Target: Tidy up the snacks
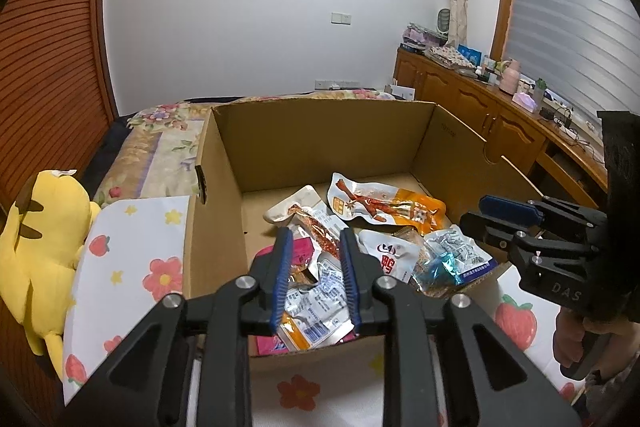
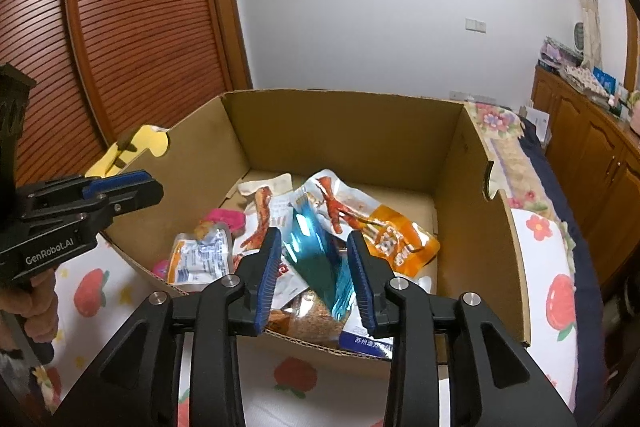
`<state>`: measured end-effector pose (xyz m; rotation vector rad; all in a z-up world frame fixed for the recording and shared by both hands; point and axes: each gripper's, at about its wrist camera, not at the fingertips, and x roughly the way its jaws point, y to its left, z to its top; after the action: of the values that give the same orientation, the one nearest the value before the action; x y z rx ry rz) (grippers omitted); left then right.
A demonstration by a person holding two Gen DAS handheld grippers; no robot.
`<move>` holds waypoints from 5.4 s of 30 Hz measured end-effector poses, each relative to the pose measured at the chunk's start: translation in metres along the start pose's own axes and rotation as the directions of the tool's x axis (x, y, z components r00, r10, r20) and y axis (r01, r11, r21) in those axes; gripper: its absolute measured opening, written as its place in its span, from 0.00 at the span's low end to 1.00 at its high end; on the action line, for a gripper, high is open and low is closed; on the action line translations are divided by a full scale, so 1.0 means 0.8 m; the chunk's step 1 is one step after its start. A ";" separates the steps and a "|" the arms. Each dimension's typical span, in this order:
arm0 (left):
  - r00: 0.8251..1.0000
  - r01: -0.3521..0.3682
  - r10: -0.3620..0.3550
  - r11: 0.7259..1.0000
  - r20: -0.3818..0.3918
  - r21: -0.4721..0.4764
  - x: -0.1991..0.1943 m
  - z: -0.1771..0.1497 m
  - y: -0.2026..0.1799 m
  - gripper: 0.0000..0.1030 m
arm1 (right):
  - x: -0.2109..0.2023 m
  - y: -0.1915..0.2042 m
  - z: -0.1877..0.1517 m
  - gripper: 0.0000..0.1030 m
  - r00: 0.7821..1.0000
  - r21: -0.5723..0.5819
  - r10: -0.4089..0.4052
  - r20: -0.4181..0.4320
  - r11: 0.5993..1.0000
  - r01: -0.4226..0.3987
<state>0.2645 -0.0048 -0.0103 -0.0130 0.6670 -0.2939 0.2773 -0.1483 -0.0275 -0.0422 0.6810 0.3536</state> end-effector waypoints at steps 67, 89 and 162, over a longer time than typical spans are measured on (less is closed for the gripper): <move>0.957 -0.187 0.177 0.982 0.229 0.022 -0.231 -0.131 -0.075 1.00 | -0.226 0.067 -0.119 1.00 0.950 0.027 -0.210 0.230 0.977 0.210; 0.959 -0.214 0.208 0.977 0.191 0.010 -0.222 -0.168 -0.069 1.00 | -0.248 0.059 -0.152 1.00 0.936 0.068 -0.251 0.247 0.968 0.242; 0.952 -0.222 0.219 0.975 0.212 -0.012 -0.228 -0.169 -0.067 1.00 | -0.246 0.057 -0.157 1.00 0.933 0.078 -0.267 0.240 0.964 0.255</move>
<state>0.0318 0.0044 0.0000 0.0412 0.4485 -0.0788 0.0440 -0.1845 0.0006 -0.0440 0.4267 0.0838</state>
